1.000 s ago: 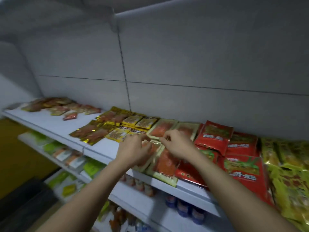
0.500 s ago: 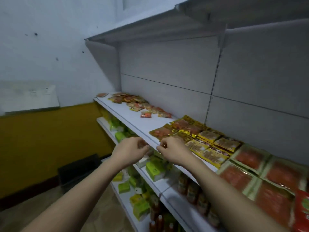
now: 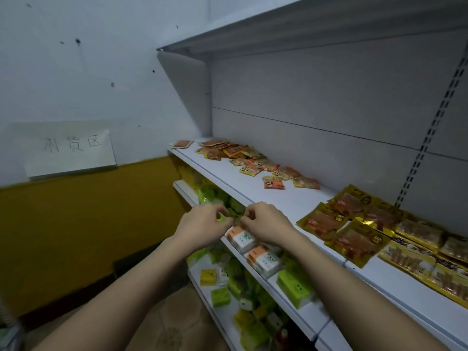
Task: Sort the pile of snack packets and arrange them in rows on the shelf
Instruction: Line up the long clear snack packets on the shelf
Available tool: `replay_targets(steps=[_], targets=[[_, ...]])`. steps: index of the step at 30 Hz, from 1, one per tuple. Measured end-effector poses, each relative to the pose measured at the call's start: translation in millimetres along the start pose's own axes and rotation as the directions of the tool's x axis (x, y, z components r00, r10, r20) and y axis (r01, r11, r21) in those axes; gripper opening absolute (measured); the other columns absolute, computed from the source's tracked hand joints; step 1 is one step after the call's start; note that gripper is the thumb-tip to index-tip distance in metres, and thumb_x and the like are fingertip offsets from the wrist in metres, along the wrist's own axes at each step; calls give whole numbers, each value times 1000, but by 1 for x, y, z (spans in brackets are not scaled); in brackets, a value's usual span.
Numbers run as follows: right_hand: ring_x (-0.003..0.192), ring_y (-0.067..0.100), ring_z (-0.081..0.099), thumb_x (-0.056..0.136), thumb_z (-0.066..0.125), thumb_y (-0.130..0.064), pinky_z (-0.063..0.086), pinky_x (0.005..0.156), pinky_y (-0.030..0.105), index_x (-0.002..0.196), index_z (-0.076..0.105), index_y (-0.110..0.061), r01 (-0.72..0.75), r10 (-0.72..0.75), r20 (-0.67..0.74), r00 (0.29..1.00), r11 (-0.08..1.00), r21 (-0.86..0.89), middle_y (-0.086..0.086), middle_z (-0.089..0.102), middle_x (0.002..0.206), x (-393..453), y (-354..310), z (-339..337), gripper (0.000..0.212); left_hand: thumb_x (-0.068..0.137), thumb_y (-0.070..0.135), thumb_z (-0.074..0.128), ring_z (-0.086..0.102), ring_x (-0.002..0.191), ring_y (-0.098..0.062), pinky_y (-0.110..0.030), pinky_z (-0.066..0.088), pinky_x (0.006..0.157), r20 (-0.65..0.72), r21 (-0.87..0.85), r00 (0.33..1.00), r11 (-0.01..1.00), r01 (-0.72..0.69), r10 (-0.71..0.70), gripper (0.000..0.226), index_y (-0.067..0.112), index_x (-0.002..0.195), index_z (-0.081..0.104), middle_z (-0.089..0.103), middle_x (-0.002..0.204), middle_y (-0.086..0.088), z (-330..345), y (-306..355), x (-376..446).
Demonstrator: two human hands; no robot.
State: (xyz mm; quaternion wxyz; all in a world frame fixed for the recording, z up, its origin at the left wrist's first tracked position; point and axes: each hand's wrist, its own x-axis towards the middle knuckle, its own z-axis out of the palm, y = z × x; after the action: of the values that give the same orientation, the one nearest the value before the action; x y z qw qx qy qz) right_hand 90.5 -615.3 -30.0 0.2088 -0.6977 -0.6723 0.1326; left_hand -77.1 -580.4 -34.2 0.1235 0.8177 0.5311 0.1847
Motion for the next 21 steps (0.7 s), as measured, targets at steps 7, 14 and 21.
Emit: replay_targets(steps=[7, 14, 21], targets=[[86, 22, 63, 94, 56, -32, 55, 78, 40, 89, 68, -17, -74, 73, 21, 997, 996, 48, 2, 68, 88, 83, 37, 27, 20, 96, 48, 53, 63, 88, -13, -30, 51, 68, 64, -45, 997, 999, -31, 33, 29, 30, 116, 66, 65, 115, 6, 44, -27, 78], [93, 23, 61, 95, 53, -31, 53, 83, 39, 98, 62, -17, -209, 212, -21, 977, 974, 81, 1, 65, 100, 194, 112, 20, 17, 99, 40, 52, 61, 95, -16, -32, 51, 76, 105, -5, 992, 998, -63, 63, 29, 26, 120, 66, 66, 118, 4, 67, -43, 204], [135, 36, 29, 100, 48, -31, 39, 100, 48, 141, 41, -17, -495, 482, -265, 835, 868, 19, 15, 32, 146, 270, 169, 32, 44, 96, 31, 53, 60, 106, -20, -37, 52, 88, 103, -135, 989, 987, -92, 106, 28, 24, 119, 68, 68, 117, 0, 123, -47, 290]])
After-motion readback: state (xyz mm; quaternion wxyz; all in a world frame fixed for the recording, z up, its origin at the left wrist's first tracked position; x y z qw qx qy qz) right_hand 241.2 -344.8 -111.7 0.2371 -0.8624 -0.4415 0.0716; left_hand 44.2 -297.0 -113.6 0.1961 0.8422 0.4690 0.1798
